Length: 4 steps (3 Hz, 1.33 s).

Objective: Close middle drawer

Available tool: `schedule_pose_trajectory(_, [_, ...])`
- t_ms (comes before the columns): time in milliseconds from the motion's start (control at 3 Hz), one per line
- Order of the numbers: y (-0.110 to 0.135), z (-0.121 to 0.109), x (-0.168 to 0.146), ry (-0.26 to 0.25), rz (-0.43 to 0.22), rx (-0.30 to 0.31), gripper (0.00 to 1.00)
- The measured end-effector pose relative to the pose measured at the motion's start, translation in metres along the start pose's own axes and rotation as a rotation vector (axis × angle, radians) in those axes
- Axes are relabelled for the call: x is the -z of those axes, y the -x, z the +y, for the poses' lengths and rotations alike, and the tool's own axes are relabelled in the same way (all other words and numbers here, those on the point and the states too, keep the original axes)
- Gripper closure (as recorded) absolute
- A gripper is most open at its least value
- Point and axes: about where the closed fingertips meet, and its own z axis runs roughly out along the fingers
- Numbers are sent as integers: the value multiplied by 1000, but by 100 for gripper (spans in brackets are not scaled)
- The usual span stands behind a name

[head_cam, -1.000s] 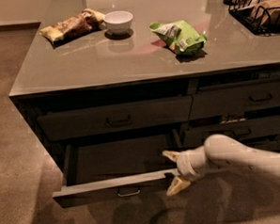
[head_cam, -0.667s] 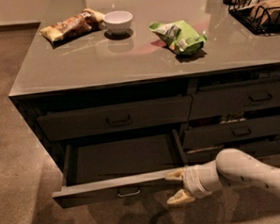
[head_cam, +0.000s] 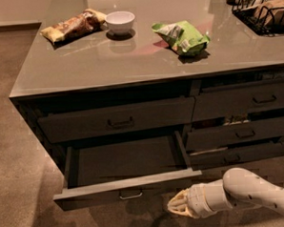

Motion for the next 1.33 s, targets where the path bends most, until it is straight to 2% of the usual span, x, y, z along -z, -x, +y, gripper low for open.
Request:
schedule_pose_trajectory(333, [0,0,-5,4,-5,2,100])
schedule_pose_trajectory(1333, [-30,-20,-95,-16,-102,58,100])
